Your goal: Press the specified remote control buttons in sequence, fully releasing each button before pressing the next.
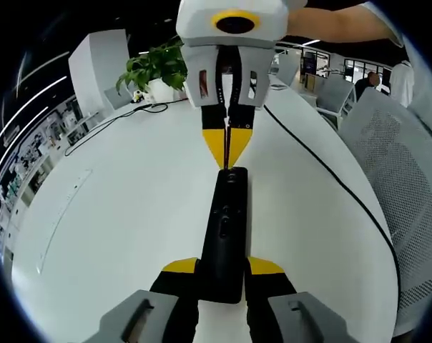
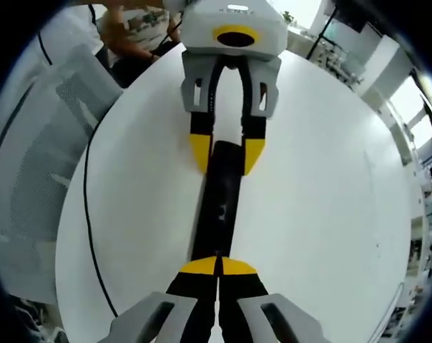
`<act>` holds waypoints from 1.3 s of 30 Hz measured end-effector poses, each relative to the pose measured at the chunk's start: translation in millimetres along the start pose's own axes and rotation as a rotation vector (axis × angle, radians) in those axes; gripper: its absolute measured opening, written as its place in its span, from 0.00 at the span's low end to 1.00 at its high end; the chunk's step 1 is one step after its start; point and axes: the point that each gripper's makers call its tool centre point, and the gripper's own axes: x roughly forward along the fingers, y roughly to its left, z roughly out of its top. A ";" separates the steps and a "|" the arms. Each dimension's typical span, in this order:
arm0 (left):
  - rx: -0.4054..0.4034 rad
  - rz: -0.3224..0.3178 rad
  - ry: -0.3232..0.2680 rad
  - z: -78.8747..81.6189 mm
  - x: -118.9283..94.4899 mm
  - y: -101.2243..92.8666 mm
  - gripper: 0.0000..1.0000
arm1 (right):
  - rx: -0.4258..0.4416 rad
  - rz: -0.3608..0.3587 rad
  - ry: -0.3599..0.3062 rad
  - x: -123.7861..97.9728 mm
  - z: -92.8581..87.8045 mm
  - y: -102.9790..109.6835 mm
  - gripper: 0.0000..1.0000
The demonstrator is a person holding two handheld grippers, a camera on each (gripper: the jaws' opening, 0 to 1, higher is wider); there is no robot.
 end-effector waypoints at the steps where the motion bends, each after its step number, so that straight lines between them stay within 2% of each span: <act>1: 0.000 0.000 0.000 0.0 0.0 0.0 0.23 | -0.001 0.001 0.000 0.6 -0.2 0.2 0.00; 39: 0.004 0.001 -0.003 -1.4 0.0 0.4 0.23 | -0.002 0.020 0.007 11.6 -2.3 2.1 0.00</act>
